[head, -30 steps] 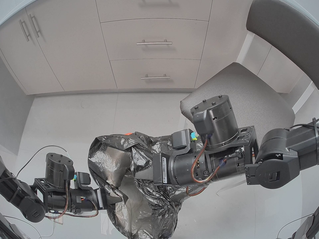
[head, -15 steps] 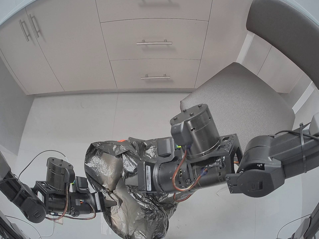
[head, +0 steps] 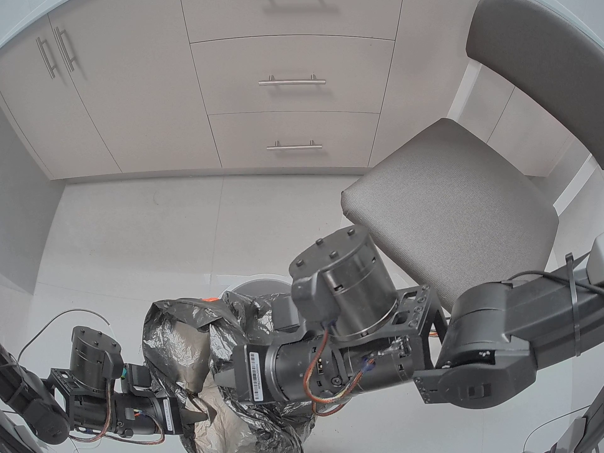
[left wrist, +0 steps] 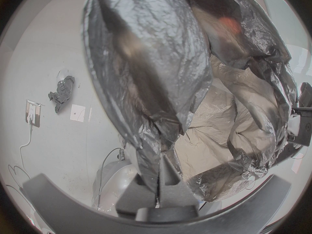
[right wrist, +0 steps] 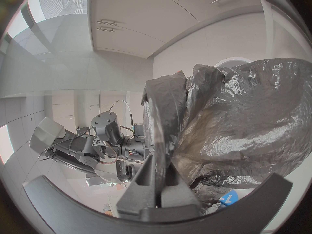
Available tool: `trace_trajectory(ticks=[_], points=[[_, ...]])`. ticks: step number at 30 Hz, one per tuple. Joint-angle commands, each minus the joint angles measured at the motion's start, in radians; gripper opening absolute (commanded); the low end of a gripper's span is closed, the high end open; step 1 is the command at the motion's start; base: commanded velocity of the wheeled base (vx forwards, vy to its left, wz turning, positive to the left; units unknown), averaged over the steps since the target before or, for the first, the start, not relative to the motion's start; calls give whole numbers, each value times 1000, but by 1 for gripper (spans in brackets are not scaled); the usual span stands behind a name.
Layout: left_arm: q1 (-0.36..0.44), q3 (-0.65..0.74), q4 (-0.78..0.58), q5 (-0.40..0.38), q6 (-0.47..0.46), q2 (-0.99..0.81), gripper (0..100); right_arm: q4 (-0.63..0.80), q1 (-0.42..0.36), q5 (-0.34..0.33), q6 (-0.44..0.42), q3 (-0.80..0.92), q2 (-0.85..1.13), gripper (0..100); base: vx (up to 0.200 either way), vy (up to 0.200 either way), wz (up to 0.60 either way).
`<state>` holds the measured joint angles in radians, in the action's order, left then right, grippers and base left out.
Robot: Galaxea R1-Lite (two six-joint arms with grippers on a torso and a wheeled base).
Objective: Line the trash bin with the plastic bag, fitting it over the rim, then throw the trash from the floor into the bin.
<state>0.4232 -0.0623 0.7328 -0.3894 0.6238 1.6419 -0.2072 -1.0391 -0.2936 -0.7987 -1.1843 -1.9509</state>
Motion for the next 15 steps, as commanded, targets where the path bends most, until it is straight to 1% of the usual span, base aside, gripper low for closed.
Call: trace_trajectory(ticks=[1,9,11,13,15], points=[[2,27,-4,0,2,-37,0,-1,-22,-1,-4,-2,-2,0,0,0,0],[0,26,-1,0,-1,3,0,-6,-29,5,-2,-3,-51,0,0,0,0],[-24,10,5,0,-7,33,0,-8,-21,45,6,-21,-85,0,0,0,0],[-50,-17,8,0,-9,53,0,-8,-10,70,12,-41,-100,0,0,0,0],[-72,-45,11,-3,-10,78,0,-8,10,79,13,-58,-111,0,0,0,0]])
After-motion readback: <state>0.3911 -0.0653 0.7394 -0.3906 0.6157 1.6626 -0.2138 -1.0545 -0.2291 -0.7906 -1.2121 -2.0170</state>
